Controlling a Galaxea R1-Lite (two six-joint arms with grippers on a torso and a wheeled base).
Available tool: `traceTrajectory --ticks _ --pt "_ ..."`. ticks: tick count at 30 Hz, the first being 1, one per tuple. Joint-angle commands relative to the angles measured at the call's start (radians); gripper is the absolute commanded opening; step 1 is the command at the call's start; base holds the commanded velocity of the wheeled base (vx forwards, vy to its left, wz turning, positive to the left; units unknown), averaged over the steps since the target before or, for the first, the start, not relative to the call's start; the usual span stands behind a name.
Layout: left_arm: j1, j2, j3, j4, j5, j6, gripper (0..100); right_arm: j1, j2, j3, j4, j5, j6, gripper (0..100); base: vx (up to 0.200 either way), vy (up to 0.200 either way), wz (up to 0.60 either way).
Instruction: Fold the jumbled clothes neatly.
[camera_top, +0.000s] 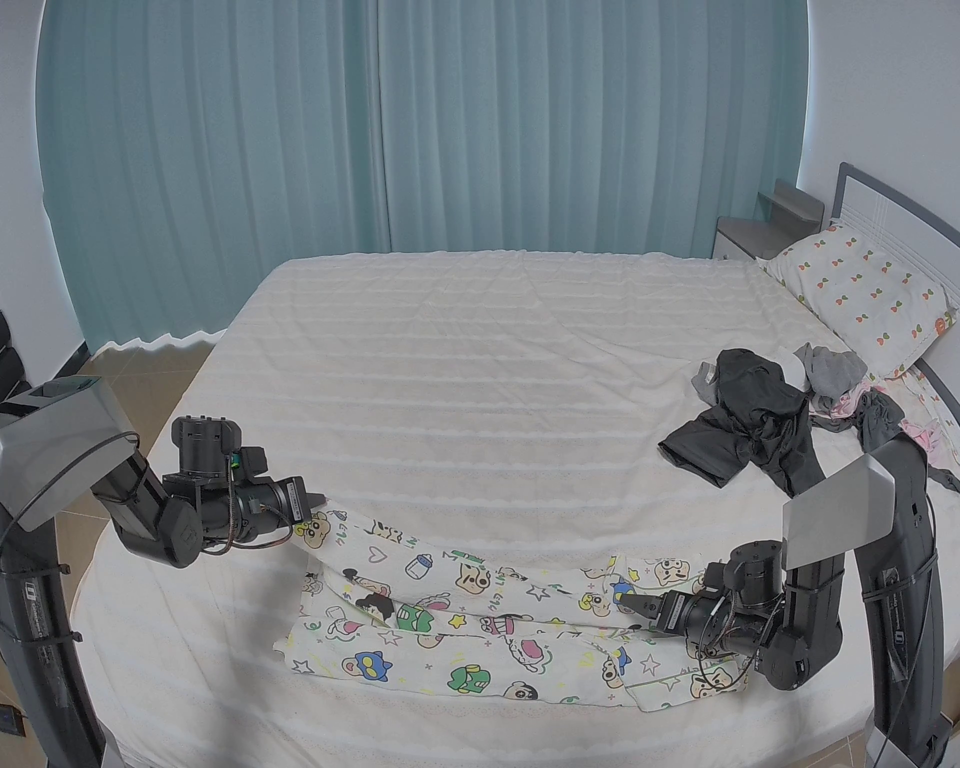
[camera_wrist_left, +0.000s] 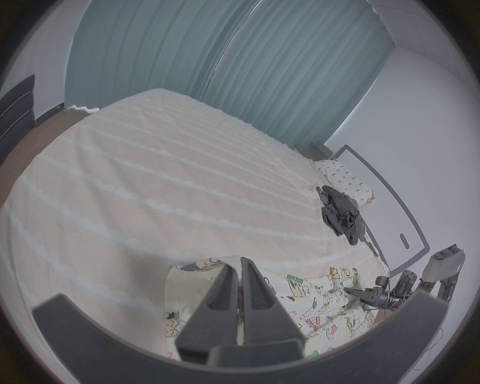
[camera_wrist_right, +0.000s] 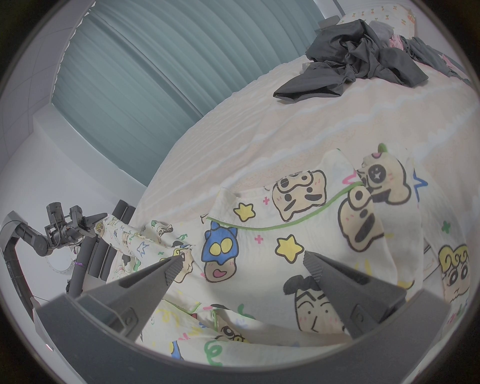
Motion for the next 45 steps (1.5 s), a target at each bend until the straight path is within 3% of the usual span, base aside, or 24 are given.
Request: traceTrajectory --ticks 1,6,13,14,18,35,45 --pt "0.003 0.051 0.005 -0.058 0.009 0.000 0 0.000 0.005 -0.003 -0.010 0.000 0.000 100 0.000 0.000 0.00" --pt "-0.003 0.117 0.003 -0.179 0.080 -0.003 0 0.000 0.007 -0.003 -0.010 0.001 0.000 100 0.000 0.000 0.00" --pt "-0.006 0.129 -0.006 -0.219 0.083 -0.040 0 0.000 0.010 -0.003 -0.010 0.001 0.000 100 0.000 0.000 0.00" --pt "-0.009 0.129 -0.017 -0.258 0.083 -0.086 0 0.000 0.010 -0.003 -0.010 0.000 0.000 100 0.000 0.000 0.00" --pt "-0.009 0.132 -0.030 -0.321 0.085 -0.123 0 0.000 0.010 -0.005 -0.010 0.000 0.000 100 0.000 0.000 0.00" --pt "-0.016 0.123 -0.098 -0.324 0.092 -0.135 0 0.003 0.019 -0.005 -0.010 0.000 0.000 100 0.000 0.000 0.00" --pt "-0.012 0.138 -0.053 -0.302 0.092 -0.137 0 0.003 0.019 -0.005 -0.010 0.000 0.002 100 0.000 0.000 0.00"
